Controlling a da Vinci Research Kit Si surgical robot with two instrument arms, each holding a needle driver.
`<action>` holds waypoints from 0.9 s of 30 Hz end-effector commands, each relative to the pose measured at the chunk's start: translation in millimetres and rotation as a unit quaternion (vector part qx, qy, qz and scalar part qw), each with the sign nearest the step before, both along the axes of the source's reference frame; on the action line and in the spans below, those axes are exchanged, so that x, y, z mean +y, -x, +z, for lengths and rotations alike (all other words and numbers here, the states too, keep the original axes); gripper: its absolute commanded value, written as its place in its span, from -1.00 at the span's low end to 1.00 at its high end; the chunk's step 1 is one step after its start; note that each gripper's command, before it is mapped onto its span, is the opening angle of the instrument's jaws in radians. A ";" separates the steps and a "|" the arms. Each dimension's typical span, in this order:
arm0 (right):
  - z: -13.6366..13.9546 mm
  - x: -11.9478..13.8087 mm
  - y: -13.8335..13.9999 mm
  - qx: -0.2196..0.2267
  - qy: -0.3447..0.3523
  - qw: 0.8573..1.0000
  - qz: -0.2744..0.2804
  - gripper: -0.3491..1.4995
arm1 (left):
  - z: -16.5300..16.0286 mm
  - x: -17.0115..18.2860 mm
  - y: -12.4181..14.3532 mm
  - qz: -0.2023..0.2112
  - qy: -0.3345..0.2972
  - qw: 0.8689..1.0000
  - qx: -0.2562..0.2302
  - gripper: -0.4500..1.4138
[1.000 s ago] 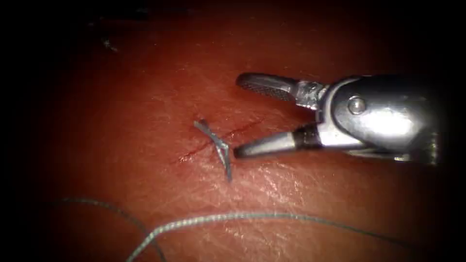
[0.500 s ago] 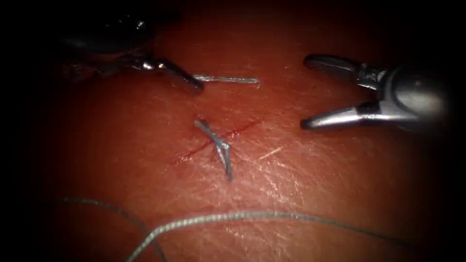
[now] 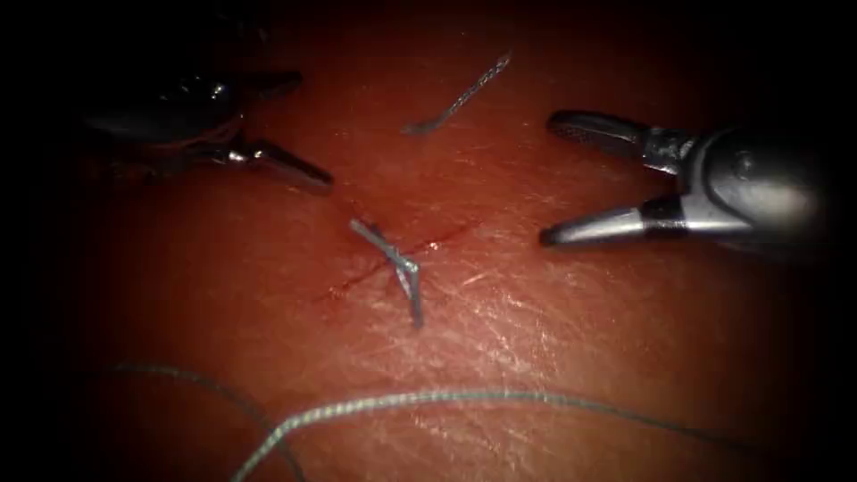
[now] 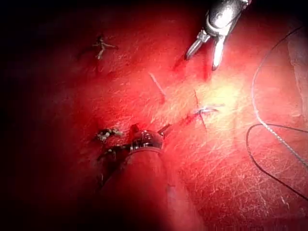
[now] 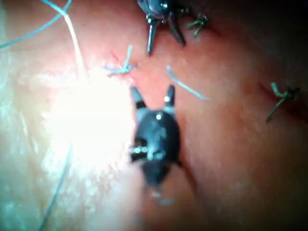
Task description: Wound Closure
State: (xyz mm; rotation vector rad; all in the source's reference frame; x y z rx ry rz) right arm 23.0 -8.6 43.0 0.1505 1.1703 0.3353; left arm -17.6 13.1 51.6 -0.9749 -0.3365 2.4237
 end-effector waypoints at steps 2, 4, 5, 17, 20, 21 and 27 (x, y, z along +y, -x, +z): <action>0.6 -0.4 -0.6 0.001 0.000 1.000 -0.001 0.98 | 1.1 -0.4 0.0 0.009 0.013 1.000 0.001 0.33; 0.6 -0.4 -0.6 0.001 0.000 1.000 -0.001 0.98 | 1.1 -0.4 -0.6 0.018 0.022 1.000 0.007 0.33; 0.6 -0.4 -0.6 0.001 0.000 1.000 -0.001 0.98 | 0.9 -0.4 -0.9 0.018 0.023 1.000 0.008 0.32; 0.6 -0.4 -0.6 0.003 -0.004 1.000 -0.012 0.98 | -6.1 -1.7 -1.1 0.015 0.062 0.994 -0.091 0.26; 0.1 -0.1 -0.2 0.002 -0.008 1.000 -0.014 0.96 | -9.4 -1.8 0.6 0.020 0.056 0.985 -0.160 0.26; 0.1 -0.1 -0.2 0.002 -0.008 1.000 -0.014 0.96 | -9.4 -1.8 0.6 0.020 0.056 0.985 -0.160 0.26; -1.7 0.7 0.6 -0.001 -0.004 1.000 -0.024 0.95 | -14.2 -2.1 1.9 0.016 0.068 0.971 -0.228 0.24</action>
